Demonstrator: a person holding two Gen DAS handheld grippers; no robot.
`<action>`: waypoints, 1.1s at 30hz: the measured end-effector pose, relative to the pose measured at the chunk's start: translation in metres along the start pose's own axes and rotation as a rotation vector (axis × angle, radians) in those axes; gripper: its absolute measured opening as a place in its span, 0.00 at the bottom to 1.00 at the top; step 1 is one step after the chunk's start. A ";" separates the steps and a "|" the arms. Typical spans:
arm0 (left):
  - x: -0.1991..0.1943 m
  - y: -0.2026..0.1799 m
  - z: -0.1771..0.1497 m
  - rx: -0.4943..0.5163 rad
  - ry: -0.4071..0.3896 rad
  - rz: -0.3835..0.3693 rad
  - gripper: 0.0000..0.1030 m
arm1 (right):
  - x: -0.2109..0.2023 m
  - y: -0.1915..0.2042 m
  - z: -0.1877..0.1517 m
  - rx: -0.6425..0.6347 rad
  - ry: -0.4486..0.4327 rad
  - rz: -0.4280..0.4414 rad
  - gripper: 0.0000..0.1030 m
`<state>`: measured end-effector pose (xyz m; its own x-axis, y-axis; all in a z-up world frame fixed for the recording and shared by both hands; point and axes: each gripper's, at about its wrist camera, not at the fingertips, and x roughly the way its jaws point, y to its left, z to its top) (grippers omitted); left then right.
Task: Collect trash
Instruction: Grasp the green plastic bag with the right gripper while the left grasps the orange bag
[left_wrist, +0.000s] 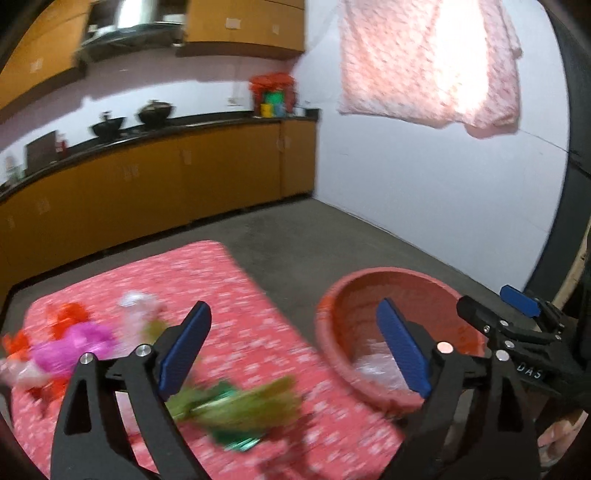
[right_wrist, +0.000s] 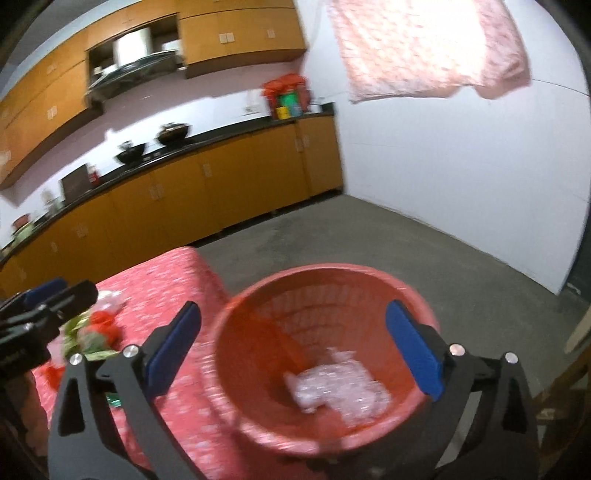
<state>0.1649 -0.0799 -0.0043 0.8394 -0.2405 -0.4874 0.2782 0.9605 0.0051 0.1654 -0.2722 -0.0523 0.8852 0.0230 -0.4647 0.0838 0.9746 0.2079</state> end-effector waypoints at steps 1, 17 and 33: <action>-0.006 0.008 -0.003 -0.009 -0.004 0.021 0.91 | 0.000 0.013 -0.001 -0.014 0.008 0.037 0.95; -0.074 0.181 -0.088 -0.236 0.058 0.410 0.93 | 0.010 0.193 -0.047 -0.312 0.104 0.305 0.75; -0.089 0.235 -0.119 -0.307 0.088 0.437 0.93 | 0.057 0.238 -0.067 -0.468 0.199 0.217 0.44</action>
<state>0.0999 0.1840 -0.0640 0.8006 0.1901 -0.5682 -0.2483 0.9683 -0.0258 0.2053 -0.0238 -0.0870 0.7524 0.2314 -0.6167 -0.3433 0.9368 -0.0673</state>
